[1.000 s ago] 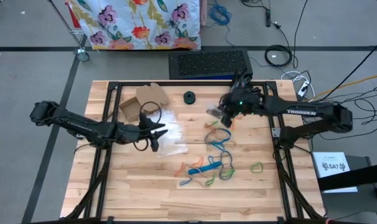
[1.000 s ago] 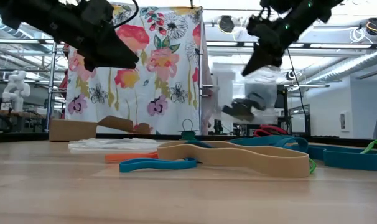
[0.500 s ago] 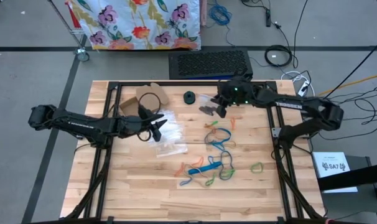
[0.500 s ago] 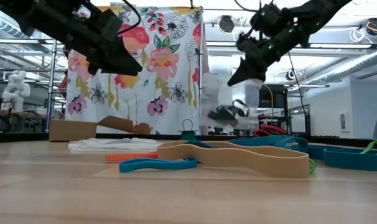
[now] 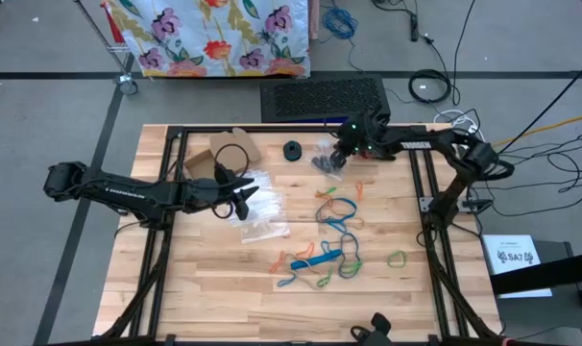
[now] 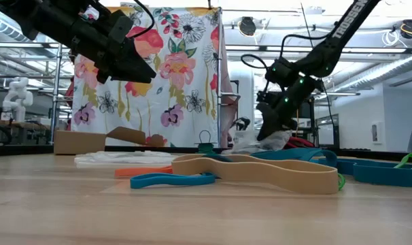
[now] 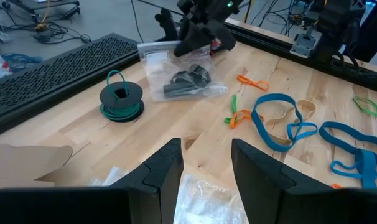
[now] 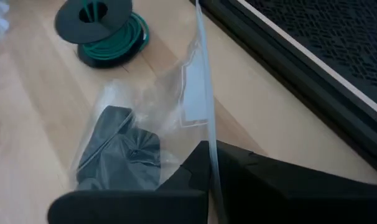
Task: Sort rubber bands
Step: Close the transparent zip bag, then open the transparent zip bag
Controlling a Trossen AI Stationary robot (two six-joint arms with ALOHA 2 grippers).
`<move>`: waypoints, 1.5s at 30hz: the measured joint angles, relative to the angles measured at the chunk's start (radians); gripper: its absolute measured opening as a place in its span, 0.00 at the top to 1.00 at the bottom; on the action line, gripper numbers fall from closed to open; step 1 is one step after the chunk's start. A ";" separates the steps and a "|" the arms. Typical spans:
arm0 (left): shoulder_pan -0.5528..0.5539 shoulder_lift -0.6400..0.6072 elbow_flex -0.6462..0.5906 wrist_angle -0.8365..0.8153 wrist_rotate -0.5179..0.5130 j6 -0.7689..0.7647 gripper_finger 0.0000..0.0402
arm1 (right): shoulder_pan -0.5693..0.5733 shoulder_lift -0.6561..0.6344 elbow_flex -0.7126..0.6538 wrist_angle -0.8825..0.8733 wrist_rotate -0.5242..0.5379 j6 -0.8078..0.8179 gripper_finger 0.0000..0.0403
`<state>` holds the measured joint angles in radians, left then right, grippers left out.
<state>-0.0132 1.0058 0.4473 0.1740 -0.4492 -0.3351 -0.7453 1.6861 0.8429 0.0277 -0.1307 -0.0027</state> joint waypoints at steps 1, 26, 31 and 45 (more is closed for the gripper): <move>0.000 0.000 0.000 0.000 0.000 0.000 0.65 | -0.003 0.003 0.000 0.000 -0.002 -0.006 1.00; -0.001 0.067 0.000 -0.029 0.032 -0.026 0.65 | 0.113 -0.206 0.001 0.012 -0.035 -0.036 0.51; -0.003 0.094 0.000 -0.024 0.036 -0.026 0.65 | 0.259 -0.179 0.001 0.080 -0.135 0.014 0.55; -0.012 0.094 0.000 -0.023 0.084 -0.027 0.65 | 0.468 0.229 0.350 0.028 -0.025 -0.075 0.65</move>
<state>-0.0252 1.1000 0.4473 0.1510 -0.3651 -0.3618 -0.2771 1.9154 1.1925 0.0557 -0.1558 -0.0778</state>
